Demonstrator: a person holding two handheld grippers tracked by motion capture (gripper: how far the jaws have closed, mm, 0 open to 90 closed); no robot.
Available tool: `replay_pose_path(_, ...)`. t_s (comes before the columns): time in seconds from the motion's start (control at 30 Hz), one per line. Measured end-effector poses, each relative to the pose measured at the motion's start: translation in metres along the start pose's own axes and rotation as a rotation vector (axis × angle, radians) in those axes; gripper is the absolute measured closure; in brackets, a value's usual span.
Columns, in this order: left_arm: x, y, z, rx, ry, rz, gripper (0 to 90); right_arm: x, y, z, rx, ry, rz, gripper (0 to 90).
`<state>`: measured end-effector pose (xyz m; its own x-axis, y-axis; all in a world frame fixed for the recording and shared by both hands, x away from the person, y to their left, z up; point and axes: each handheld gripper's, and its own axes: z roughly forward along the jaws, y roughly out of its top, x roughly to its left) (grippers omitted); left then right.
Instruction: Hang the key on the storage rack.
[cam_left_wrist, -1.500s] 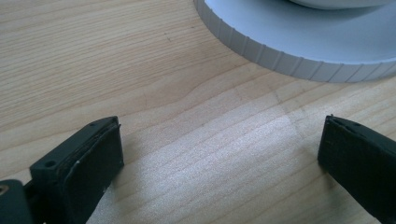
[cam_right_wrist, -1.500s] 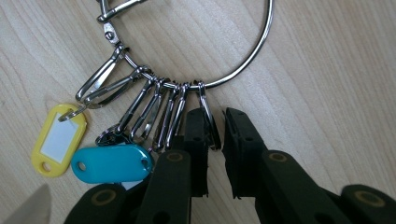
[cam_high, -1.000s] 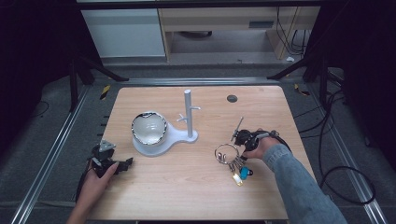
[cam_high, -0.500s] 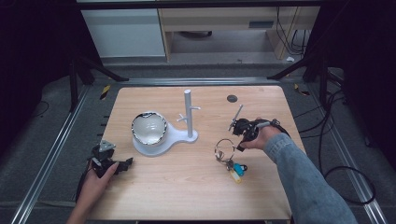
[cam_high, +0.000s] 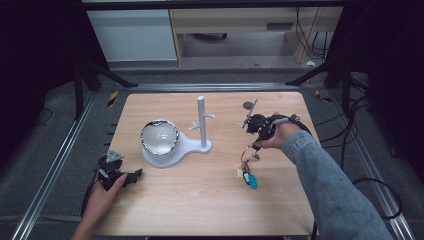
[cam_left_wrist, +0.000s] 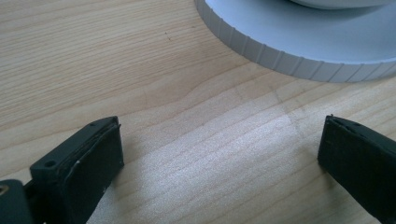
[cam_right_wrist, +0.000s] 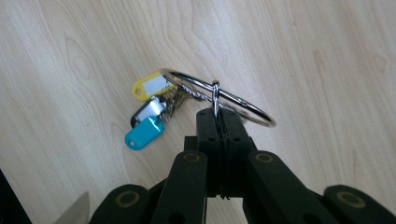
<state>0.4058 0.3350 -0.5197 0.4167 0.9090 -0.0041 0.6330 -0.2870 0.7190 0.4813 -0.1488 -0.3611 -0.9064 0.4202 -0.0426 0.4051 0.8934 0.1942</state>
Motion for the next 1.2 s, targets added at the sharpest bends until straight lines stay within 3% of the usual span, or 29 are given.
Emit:
replay_pose_path(0.27, 0.0, 0.0, 0.0, 0.0, 0.0, 0.0, 0.0, -0.006, 0.006, -0.017, -0.027, -0.014, 0.012, 88.6)
replay_pose_path(0.67, 0.0, 0.0, 0.0, 0.0, 0.0, -0.002, 0.0, -0.013, 0.013, -0.036, -0.012, -0.015, 0.028, 88.5)
replay_pose_path(1.2, 0.0, 0.0, 0.0, 0.0, 0.0, -0.001, 0.0, -0.011, 0.03, -0.075, -0.012, -0.051, 0.001, 88.5)
